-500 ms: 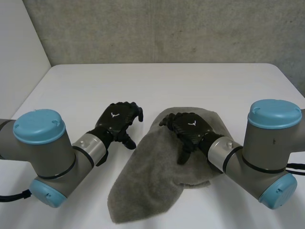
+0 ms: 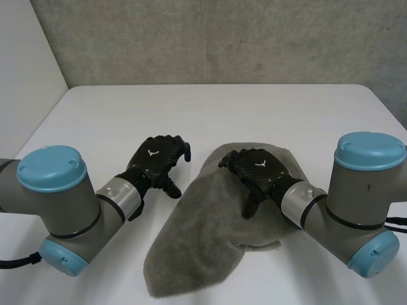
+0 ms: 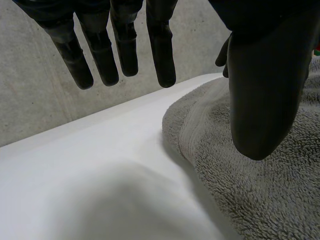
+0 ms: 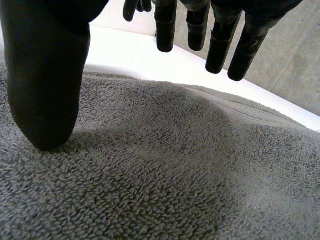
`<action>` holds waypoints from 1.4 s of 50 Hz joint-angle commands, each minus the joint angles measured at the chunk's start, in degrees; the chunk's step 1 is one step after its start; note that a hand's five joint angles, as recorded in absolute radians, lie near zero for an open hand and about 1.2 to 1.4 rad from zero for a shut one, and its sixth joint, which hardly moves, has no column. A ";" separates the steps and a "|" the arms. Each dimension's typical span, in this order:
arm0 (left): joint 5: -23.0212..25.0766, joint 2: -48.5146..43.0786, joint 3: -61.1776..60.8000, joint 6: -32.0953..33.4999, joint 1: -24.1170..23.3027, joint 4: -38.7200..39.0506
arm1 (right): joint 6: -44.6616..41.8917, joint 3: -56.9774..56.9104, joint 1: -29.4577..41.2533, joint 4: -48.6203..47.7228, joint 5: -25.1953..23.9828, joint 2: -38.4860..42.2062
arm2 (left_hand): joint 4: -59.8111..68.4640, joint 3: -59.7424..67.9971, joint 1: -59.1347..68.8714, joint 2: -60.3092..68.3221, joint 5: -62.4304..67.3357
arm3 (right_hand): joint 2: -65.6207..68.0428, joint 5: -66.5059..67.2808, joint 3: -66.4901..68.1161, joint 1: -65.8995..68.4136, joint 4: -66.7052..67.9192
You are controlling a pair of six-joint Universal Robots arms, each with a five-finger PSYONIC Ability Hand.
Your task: Fold the towel.
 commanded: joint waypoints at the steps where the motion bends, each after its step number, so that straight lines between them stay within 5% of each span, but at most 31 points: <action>1: -0.01 -0.04 0.01 0.05 -0.01 0.00 | 0.15 -0.01 -0.09 0.00 0.04 -0.01 | 0.13 0.17 0.11 0.18 0.01 | -1.08 -0.72 -1.76 -0.90 -2.10; 25: -0.27 -4.97 8.18 -1.27 -0.97 -6.41 | 0.42 -14.69 -7.30 10.99 0.04 2.45 | -6.09 -6.05 -6.12 -6.04 -6.22 | -1.25 -0.88 -1.93 -1.07 -2.27; 42: -1.32 -7.60 10.38 -4.87 -4.66 -16.52 | 0.15 -40.35 -7.82 22.85 4.61 23.37 | -12.99 -12.95 -13.01 -12.94 -13.11 | -0.92 -0.55 -1.59 -0.73 -1.93; 50: -6.25 -8.48 11.17 -4.43 -6.07 -16.96 | -0.46 -44.04 -7.74 23.38 7.43 26.71 | -12.32 -12.28 -12.34 -12.27 -12.44 | 14.39 14.76 13.72 14.57 13.37; 53: -7.56 -9.80 12.31 -4.35 -6.07 -17.22 | -0.46 -43.34 -7.74 23.38 7.16 25.75 | -7.97 -7.93 -7.99 -7.92 -8.09 | 42.54 42.90 41.86 42.72 41.52; 56: -7.56 -10.06 12.49 -4.35 -6.07 -17.23 | -0.29 -42.81 -7.65 23.29 6.99 25.13 | -1.55 -1.51 -1.57 -1.50 -1.68 | 51.90 52.27 51.23 52.08 50.89; 58: -7.65 -10.50 12.75 -4.26 -6.07 -17.31 | 0.15 -41.41 -7.65 22.94 6.90 23.29 | 17.53 17.57 17.50 17.58 17.40 | 65.09 65.45 64.41 65.27 64.07; 66: -7.48 -10.94 14.68 -4.35 -6.42 -17.58 | 0.24 -34.83 -7.39 20.05 6.20 15.30 | 55.55 55.60 55.53 55.60 55.43 | 65.13 65.50 64.46 65.31 64.12; 70: -7.48 -10.50 15.57 -4.43 -6.42 -17.75 | 0.24 -32.18 -7.03 19.07 5.84 11.68 | 55.62 55.66 55.60 55.67 55.49 | 65.13 65.50 64.46 65.31 64.12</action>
